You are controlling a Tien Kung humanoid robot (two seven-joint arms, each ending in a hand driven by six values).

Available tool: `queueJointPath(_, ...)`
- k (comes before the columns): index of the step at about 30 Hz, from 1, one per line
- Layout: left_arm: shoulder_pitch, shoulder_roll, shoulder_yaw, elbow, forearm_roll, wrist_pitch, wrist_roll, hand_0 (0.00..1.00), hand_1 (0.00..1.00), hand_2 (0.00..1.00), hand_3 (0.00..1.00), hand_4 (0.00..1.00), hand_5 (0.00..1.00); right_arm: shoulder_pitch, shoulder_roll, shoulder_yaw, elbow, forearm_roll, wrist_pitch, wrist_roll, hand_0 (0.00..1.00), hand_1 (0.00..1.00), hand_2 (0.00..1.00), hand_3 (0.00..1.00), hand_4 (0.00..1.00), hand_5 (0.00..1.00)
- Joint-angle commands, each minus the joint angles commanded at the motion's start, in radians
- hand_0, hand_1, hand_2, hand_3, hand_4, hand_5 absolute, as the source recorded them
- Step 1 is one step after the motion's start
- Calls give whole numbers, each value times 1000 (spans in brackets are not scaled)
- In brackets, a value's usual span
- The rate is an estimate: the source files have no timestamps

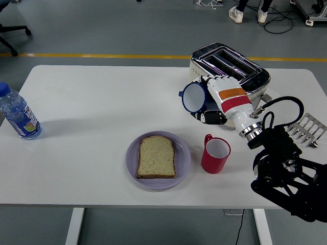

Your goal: Pick up the cup,pour liquid into bread,place the cup on the desk

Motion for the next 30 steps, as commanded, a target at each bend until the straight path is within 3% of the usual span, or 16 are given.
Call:
queueJointPath(8, -2, 0, 0, 0, 3, -1, 0, 646, 667, 690, 526, 251, 846, -115, -36, 168, 128, 268, 7, -3, 526, 432, 543, 540, 592, 2)
queueJointPath(14, -4, 0, 0, -1, 7, -1, 0, 647, 666, 690, 526, 250, 847, -192, -46, 278, 182, 379, 30, -27, 527, 440, 545, 540, 584, 2)
queueJointPath(19, -4, 0, -1, -1, 8, -1, -1, 646, 666, 690, 526, 249, 848, -275, -32, 385, 154, 467, 106, 24, 525, 442, 547, 540, 567, 2)
queueJointPath(24, -6, 0, 1, -1, 9, -2, -1, 646, 666, 689, 526, 248, 847, -336, -6, 461, 114, 501, 131, 105, 521, 441, 546, 540, 559, 2)
queueJointPath(30, -9, 0, 3, -1, 9, -2, -1, 646, 665, 689, 526, 248, 848, -408, 34, 575, 52, 545, 130, 264, 512, 438, 544, 538, 564, 2)
